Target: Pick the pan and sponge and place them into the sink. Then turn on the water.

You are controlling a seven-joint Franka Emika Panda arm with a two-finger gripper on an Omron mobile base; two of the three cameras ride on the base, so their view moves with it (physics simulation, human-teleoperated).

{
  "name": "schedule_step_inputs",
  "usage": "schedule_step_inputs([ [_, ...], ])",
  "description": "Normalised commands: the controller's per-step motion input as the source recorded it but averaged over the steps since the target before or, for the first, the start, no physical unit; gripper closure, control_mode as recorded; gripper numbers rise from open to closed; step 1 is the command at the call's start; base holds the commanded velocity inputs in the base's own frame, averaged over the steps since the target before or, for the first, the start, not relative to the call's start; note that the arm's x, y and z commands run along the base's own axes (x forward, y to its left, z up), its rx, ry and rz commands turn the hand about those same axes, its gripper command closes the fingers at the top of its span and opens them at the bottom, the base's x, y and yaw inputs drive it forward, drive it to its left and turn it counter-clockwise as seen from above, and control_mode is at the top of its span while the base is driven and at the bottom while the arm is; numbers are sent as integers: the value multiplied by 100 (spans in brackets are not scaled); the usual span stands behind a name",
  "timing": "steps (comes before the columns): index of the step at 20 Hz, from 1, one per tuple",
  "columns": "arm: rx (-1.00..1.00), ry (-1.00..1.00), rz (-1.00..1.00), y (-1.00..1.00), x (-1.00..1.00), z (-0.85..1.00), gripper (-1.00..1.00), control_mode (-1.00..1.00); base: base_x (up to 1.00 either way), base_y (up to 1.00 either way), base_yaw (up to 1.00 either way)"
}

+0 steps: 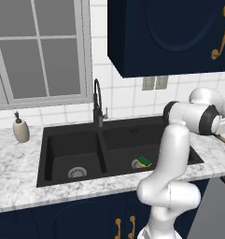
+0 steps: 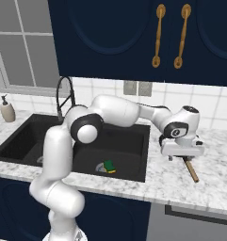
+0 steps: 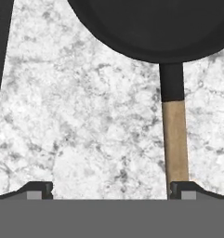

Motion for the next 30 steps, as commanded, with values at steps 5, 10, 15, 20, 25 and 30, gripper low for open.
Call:
schedule_step_inputs([
  [5,0,1,0,-16,22,-17,-100,-100,0,0,0],
  [10,0,2,0,-7,29,-19,-100,-100,0,0,0],
  [15,0,5,0,-13,31,-17,-100,-100,0,0,0],
  [20,1,5,0,-21,37,-16,-100,-100,0,0,0],
  [25,2,5,0,-29,26,-25,-100,-100,0,0,0],
  [30,3,4,0,-32,13,-30,-100,-100,0,0,0],
])
